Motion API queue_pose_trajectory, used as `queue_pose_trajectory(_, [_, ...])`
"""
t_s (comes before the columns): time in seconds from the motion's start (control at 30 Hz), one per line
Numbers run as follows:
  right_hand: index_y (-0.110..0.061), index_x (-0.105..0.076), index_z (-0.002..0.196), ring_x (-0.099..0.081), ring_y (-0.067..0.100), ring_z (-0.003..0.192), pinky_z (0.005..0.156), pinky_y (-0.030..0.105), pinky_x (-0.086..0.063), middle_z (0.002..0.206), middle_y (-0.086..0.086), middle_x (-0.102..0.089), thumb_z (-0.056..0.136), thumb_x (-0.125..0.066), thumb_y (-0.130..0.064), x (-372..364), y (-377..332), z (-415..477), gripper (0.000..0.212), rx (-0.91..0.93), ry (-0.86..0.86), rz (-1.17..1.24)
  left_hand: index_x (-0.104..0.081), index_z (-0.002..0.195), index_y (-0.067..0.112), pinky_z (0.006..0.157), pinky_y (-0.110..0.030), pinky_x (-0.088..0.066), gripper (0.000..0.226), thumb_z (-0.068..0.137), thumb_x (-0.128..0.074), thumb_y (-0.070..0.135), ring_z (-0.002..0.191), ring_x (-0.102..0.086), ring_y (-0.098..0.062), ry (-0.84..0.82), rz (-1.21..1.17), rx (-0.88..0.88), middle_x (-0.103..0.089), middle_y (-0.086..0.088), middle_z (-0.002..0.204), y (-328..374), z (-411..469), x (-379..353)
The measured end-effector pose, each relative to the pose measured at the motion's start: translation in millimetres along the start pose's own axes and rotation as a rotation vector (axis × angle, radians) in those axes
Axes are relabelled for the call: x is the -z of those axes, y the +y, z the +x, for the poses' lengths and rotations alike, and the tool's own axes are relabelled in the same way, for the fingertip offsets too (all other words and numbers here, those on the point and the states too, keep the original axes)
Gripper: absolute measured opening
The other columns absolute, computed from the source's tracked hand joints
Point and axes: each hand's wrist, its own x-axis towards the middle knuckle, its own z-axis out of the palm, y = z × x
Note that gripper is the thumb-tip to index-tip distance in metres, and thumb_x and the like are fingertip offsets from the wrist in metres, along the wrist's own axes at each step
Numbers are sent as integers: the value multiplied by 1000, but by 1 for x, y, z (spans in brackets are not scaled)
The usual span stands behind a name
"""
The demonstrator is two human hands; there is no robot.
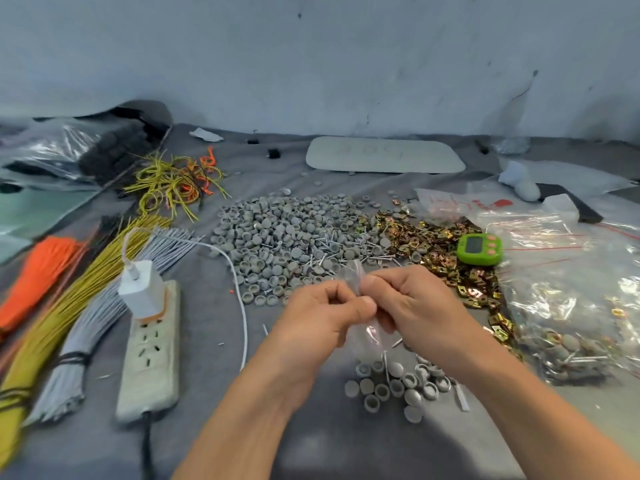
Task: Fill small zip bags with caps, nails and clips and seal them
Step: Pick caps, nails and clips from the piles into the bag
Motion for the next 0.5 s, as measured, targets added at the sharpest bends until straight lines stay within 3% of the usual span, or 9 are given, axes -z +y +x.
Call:
queue_pose_trajectory(0.1, [-29, -56, 52, -39, 4, 45, 48, 18, -30, 46, -13, -47, 105, -55, -27, -18, -5, 7, 53, 31, 30, -11, -54, 57, 17, 54, -21, -30, 31, 83, -66, 4, 51, -40, -7, -13, -208, 66, -50, 2, 57, 2, -3, 14])
queue_pose_trajectory(0.17, [-30, -55, 52, -46, 4, 47, 50, 15, -33, 46, -17, -50, 105, -56, -28, -24, -6, 11, 53, 43, 87, -80, -55, 61, 13, 52, -20, -31, 31, 87, -63, 0, 50, -41, -7, 45, -232, 87, -53, -3, 61, 3, -1, 16])
queue_pose_trajectory(0.23, [-26, -53, 52, -49, 3, 51, 52, 17, -34, 49, -16, -54, 105, -56, -31, -29, -7, 15, 53, 44, 134, -173, -56, 65, 11, 48, -19, -31, 28, 89, -63, -2, 50, -39, -8, 150, -152, 62, -55, -8, 64, 3, 3, 16])
queue_pose_trajectory(0.3, [-25, -53, 53, -49, 5, 52, 53, 19, -35, 51, -14, -55, 104, -55, -33, -31, -6, 18, 51, 32, 150, -195, -58, 61, 12, 49, -20, -32, 31, 88, -66, -1, 49, -41, -8, 233, -79, 23, -56, -2, 56, 2, 6, 15])
queue_pose_trajectory(0.4, [-22, -55, 53, -44, 3, 46, 50, 18, -33, 48, -10, -54, 106, -53, -29, -28, 1, 17, 53, -9, 107, -16, -68, 62, 10, 45, -16, -33, 25, 86, -75, 10, 42, -39, -5, 273, 172, -95, -55, 3, 50, -3, 9, 18])
queue_pose_trajectory(0.5, [-14, -67, 61, -48, 8, 46, 49, 17, -38, 54, 1, -64, 107, -50, -23, -20, 8, 18, 51, -78, 4, 184, -73, 67, 22, 51, -22, -41, 19, 86, -77, 21, 47, -49, -9, 231, 354, -121, -65, 2, 55, -4, 12, 24])
